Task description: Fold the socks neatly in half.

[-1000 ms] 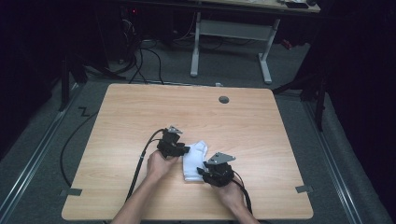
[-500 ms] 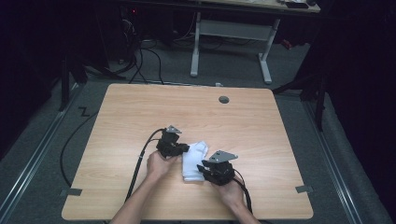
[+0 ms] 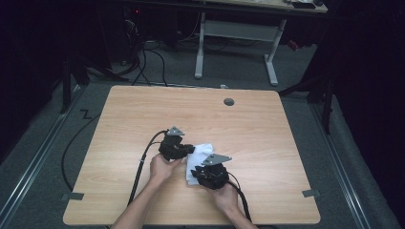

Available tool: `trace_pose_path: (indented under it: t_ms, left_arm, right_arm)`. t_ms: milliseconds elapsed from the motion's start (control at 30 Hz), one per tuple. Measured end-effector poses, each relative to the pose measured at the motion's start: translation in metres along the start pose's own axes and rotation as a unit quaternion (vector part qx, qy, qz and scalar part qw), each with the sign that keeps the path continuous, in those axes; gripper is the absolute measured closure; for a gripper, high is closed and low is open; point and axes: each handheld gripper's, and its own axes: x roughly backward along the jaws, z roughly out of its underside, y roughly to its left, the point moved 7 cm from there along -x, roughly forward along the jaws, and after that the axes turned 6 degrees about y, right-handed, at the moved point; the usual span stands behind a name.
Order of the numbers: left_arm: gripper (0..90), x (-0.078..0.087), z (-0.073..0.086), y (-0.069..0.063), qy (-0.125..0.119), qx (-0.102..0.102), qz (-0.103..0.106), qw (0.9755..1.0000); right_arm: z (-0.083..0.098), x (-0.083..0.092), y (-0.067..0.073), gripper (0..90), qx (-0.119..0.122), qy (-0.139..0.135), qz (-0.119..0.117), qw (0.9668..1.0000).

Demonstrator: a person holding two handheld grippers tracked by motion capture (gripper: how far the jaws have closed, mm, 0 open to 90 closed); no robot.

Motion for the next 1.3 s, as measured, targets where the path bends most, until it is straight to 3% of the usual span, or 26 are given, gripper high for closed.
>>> trace_pose_path:
  t_ms: [367,533,700,900,1000,1100,1300]
  left_arm:
    - [81.5,0.017,-0.007,-0.012,-0.033,-0.03,0.024,0.9987]
    - [81.7,0.021,-0.004,-0.026,-0.034,-0.068,0.021,0.9969]
    - [81.7,0.019,-0.001,-0.032,-0.033,-0.084,0.013,0.9958]
    - [81.6,0.018,-0.001,-0.025,-0.047,-0.071,-0.011,0.9963]
    - [81.6,0.018,0.0,-0.021,-0.048,-0.065,-0.013,0.9966]
    - [81.6,0.018,0.0,-0.021,-0.05,-0.066,-0.013,0.9965]
    - [81.6,0.016,0.0,-0.025,-0.053,-0.069,-0.009,0.9962]
  right_arm:
    - [-0.003,-0.009,-0.016,73.2,-0.009,0.002,0.041,0.9991]
    - [-0.006,-0.013,-0.024,74.1,-0.02,-0.005,0.052,0.9984]
    - [-0.007,-0.015,-0.03,74.3,-0.03,-0.012,0.059,0.9977]
    - [-0.012,-0.007,-0.03,64.3,-0.034,-0.021,0.064,0.9971]
    - [-0.012,0.007,-0.025,63.6,-0.029,-0.037,0.059,0.9972]
    - [-0.007,0.017,-0.019,61.7,-0.012,-0.031,0.054,0.998]
    - [0.007,0.02,-0.014,55.5,-0.013,-0.02,0.054,0.9983]
